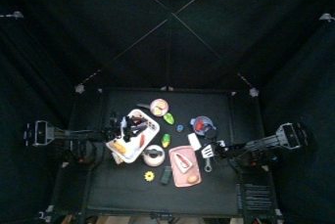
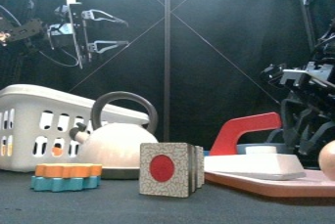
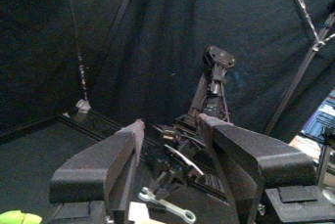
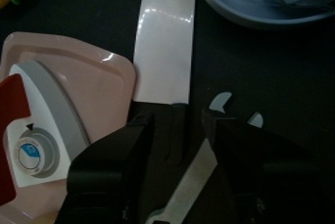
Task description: Grab cookie cutter
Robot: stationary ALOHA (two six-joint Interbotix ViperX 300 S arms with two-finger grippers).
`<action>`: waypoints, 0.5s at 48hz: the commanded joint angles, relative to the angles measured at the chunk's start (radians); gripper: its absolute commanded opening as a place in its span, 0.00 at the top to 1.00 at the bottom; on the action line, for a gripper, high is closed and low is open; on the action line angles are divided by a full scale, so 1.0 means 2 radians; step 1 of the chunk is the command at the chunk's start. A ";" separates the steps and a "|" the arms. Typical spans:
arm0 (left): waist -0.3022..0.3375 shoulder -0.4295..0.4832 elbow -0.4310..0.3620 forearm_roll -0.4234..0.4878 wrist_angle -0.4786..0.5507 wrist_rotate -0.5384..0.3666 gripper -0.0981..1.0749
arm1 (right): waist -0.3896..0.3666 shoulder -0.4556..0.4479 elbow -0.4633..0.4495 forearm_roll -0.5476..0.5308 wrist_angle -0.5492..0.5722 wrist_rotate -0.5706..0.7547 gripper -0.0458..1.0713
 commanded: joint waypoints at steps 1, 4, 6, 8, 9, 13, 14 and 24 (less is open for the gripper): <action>0.001 -0.003 -0.008 0.002 0.001 0.002 0.19 | 0.008 -0.018 -0.025 -0.002 0.011 -0.006 0.23; 0.001 -0.003 -0.008 0.002 0.001 0.002 0.19 | 0.013 -0.030 -0.041 -0.003 0.030 -0.011 0.24; 0.002 -0.003 -0.008 0.002 0.002 0.002 0.19 | 0.016 -0.041 -0.055 -0.005 0.058 -0.016 0.24; 0.002 -0.003 -0.008 0.002 0.002 0.002 0.19 | 0.019 -0.049 -0.067 -0.009 0.087 -0.019 0.24; 0.003 -0.003 -0.008 0.002 0.003 0.002 0.19 | 0.020 -0.053 -0.073 -0.013 0.104 -0.021 0.24; 0.007 -0.003 -0.006 0.002 0.009 0.002 0.19 | 0.025 -0.065 -0.093 -0.031 0.186 -0.022 0.23; 0.008 -0.003 -0.006 0.002 0.011 0.002 0.19 | 0.025 -0.067 -0.097 -0.035 0.208 -0.022 0.23; 0.007 -0.003 -0.006 0.002 0.019 0.002 0.19 | 0.028 -0.067 -0.094 -0.056 0.303 -0.023 0.23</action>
